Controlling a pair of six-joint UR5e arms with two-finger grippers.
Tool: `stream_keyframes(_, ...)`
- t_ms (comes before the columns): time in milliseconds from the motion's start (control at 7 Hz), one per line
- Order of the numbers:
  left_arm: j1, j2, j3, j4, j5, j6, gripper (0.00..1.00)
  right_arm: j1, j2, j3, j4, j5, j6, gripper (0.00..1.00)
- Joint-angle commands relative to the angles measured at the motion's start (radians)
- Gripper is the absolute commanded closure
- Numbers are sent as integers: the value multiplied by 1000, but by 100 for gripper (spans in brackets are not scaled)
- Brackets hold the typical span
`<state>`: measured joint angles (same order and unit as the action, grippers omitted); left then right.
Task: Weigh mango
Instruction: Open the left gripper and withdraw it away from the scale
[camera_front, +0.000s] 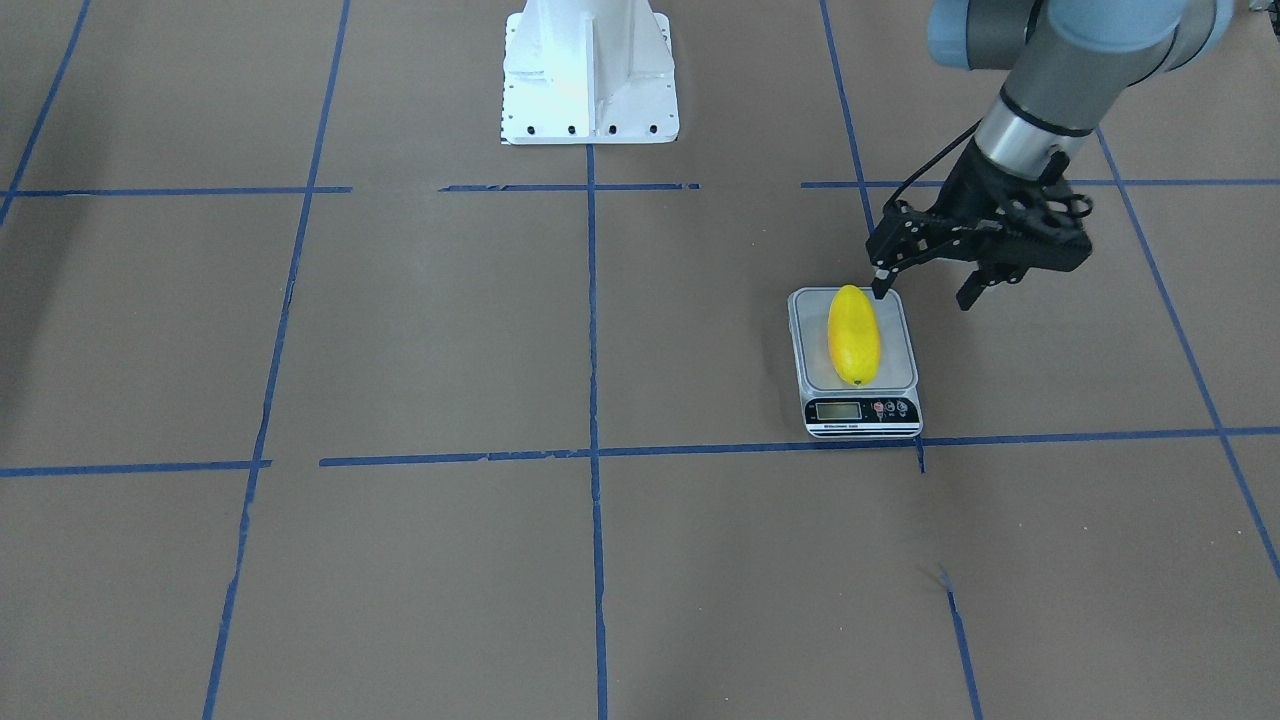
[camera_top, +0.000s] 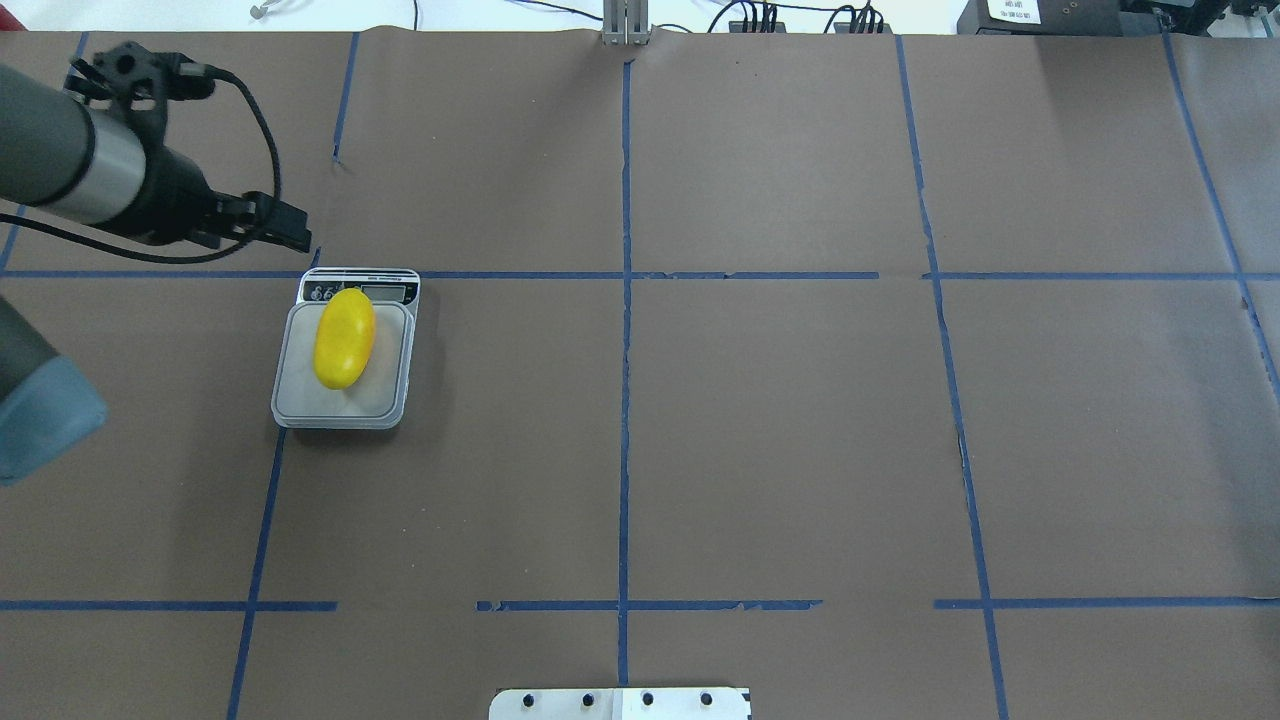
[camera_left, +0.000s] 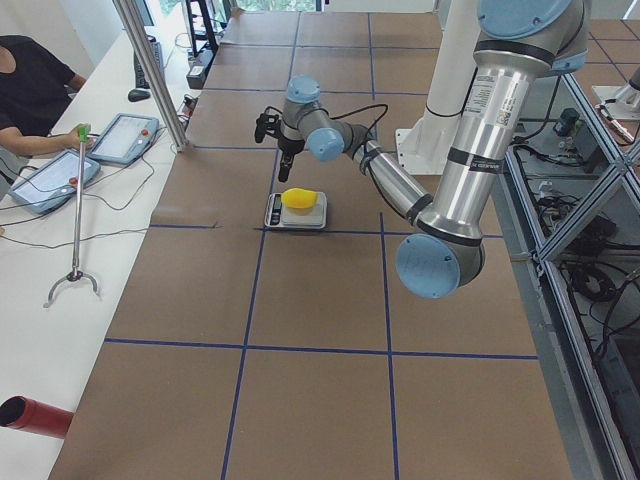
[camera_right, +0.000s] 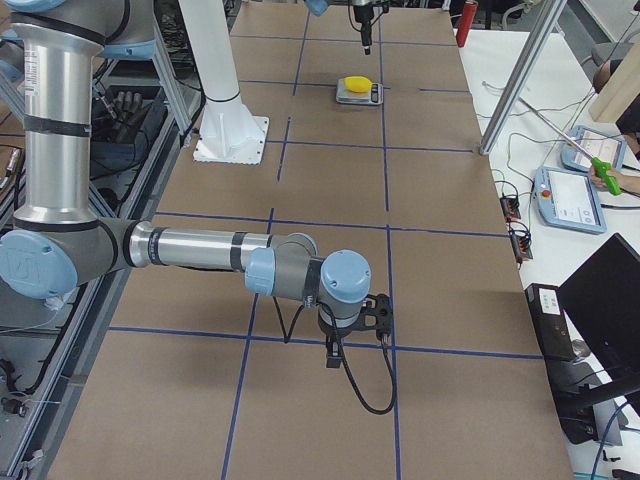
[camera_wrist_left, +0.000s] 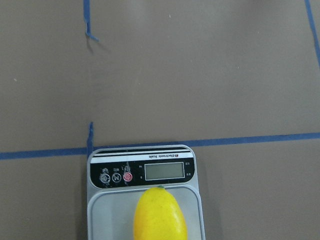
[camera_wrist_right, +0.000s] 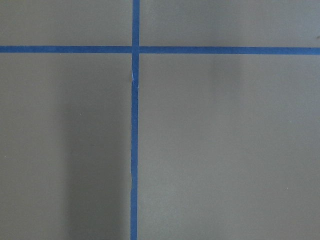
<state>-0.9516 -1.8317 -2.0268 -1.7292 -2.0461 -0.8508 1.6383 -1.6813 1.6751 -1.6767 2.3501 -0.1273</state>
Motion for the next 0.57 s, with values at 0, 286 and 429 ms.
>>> stream_keyframes(0, -181, 104, -55, 26, -93, 317, 0, 0, 0, 0, 0, 0, 0, 0)
stream_keyframes(286, -397, 161, 159, 19, -286, 686, 0, 0, 0, 0, 0, 0, 0, 0)
stream_keyframes(429, -467, 213, 233, 17, -313, 776, 0, 0, 0, -1, 0, 0, 0, 0)
